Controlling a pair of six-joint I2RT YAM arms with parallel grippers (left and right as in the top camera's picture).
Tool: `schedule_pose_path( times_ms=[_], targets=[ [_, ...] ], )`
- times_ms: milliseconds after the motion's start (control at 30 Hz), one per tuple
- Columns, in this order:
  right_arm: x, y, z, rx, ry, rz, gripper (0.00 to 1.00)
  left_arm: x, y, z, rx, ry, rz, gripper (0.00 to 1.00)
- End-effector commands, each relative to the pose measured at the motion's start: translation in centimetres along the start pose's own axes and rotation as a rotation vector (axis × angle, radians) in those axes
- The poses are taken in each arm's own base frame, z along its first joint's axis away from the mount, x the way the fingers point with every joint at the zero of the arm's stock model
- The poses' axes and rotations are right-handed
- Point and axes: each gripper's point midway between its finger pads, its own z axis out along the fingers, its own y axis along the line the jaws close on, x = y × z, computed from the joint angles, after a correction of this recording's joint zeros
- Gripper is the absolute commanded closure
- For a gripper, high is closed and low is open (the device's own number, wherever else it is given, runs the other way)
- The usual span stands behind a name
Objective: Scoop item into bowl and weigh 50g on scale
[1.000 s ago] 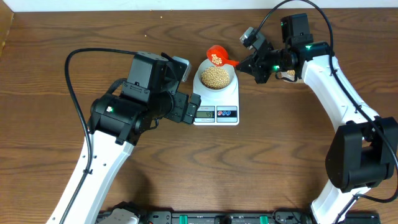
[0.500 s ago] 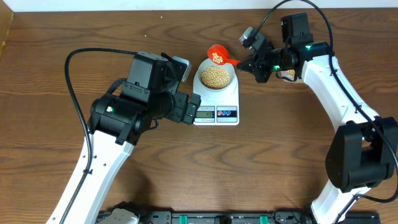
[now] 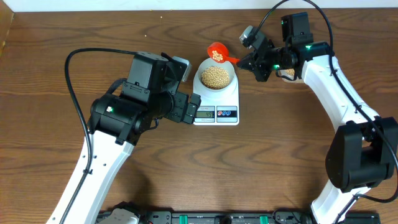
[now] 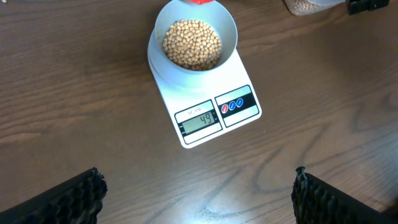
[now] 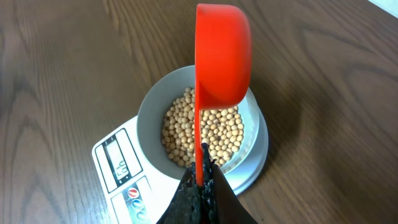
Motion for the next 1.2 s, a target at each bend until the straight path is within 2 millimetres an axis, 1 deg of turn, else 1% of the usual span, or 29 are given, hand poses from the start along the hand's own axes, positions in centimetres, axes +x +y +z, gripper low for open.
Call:
schedule_pose_path(
  times_ms=[0,333,700,833,1167],
  targets=[
    [-1.81,-0.18,-1.6,0.033,-0.038,-0.046,0.99,-0.16,0.31,0.01,-0.012,-0.002,0.014,0.02],
    [-1.8,0.12,-1.45,0.025,-0.035,-0.046,0.99,-0.16,0.31,0.01,-0.012,-0.002,0.014,0.02],
    [-1.66,-0.03,-1.45,0.033,-0.027,-0.045,0.99,-0.16,0.31,0.01,-0.012,-0.002,0.014,0.02],
    [-1.24,-0.32,-1.44,0.054,-0.004,-0.075,0.99,-0.16,0.31,0.01,-0.012,-0.002,0.014,0.02],
    [-1.31,-0.06,-1.27,0.048,-0.002,-0.097,0.99,-0.16,0.31,0.01,-0.012,-0.002,0.014,0.02]
  ],
)
